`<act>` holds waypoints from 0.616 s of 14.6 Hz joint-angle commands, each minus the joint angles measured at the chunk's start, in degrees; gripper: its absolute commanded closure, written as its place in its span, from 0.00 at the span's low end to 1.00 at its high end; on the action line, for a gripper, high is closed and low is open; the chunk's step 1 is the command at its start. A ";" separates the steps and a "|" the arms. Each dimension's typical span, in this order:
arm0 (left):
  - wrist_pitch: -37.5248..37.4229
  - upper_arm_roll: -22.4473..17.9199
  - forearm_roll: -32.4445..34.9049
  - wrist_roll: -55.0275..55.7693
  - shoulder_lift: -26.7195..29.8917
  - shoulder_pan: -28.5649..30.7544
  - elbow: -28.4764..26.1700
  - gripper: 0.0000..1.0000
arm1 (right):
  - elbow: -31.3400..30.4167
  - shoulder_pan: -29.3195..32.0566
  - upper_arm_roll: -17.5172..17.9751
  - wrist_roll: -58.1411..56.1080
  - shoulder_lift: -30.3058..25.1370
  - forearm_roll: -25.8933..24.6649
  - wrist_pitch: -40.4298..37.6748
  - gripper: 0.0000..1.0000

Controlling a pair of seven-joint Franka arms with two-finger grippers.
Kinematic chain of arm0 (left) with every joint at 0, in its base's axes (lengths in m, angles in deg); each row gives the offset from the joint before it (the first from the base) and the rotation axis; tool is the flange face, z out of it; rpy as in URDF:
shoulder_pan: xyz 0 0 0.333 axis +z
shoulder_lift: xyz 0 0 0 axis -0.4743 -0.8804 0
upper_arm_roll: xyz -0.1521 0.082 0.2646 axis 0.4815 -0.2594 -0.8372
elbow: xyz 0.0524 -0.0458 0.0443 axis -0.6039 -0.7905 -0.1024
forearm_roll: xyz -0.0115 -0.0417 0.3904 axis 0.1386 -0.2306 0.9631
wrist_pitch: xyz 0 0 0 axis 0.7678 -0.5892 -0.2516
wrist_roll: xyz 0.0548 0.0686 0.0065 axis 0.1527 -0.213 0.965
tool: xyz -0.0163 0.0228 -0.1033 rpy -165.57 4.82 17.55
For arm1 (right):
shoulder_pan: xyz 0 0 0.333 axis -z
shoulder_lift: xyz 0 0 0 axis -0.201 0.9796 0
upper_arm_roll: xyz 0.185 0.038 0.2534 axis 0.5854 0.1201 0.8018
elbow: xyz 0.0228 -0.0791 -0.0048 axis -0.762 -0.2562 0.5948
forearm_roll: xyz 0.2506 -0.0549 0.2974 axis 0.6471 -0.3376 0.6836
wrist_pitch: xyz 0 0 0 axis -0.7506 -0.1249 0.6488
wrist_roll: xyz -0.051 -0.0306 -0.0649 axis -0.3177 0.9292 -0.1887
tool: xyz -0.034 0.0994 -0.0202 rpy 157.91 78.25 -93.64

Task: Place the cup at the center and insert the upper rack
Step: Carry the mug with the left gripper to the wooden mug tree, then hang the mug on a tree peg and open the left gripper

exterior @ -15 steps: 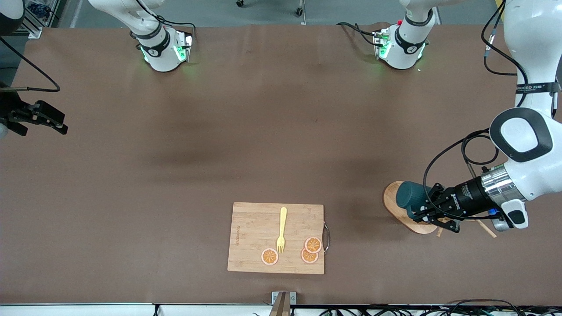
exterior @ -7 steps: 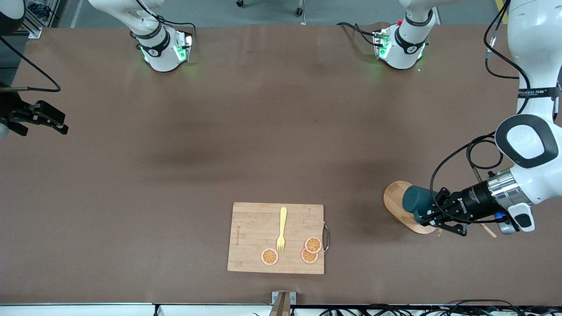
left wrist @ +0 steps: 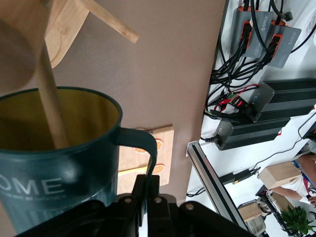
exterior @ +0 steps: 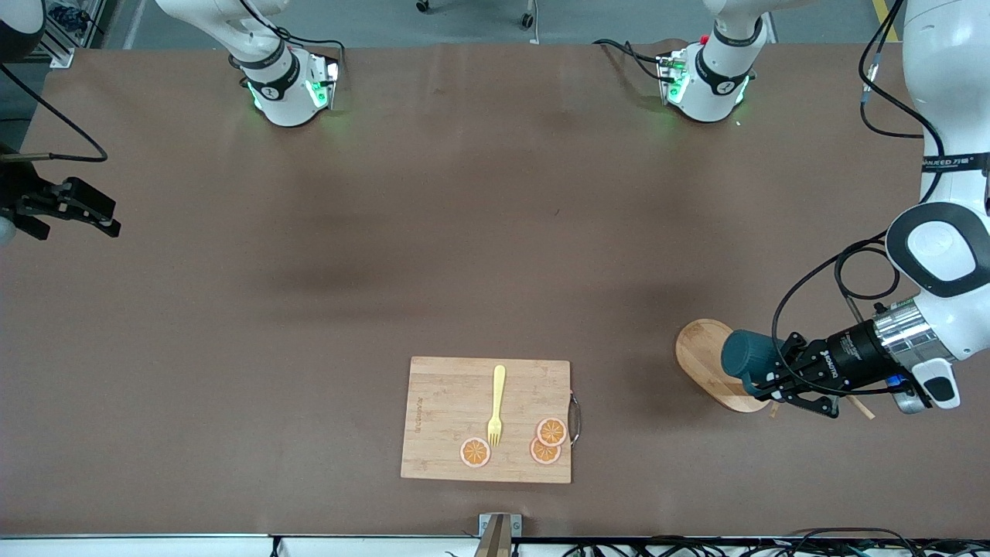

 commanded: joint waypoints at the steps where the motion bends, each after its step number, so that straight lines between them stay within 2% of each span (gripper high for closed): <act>1: 0.41 0.06 -1.09 -1.11 -0.44 0.78 0.23 0.99 | -1.51 -0.20 -0.03 0.27 -1.43 0.34 0.58 0.00; 5: 0.41 -0.03 -0.82 -1.11 -0.79 1.93 0.23 0.98 | -1.42 -0.03 -0.03 0.27 -1.43 0.34 0.49 0.00; 7: 0.49 -0.12 -0.82 -1.11 -0.79 2.01 0.23 0.94 | -1.51 -0.03 -0.03 0.27 -1.43 0.34 0.49 0.00; 8: 0.41 -0.12 -0.82 -1.20 -0.70 2.02 0.23 0.76 | -1.42 -0.03 -0.03 0.27 -1.43 0.43 0.49 0.00; 9: 0.41 -0.12 -0.74 -1.46 -0.62 2.02 0.32 0.43 | -1.42 0.06 -0.03 0.27 -1.43 0.43 0.49 0.00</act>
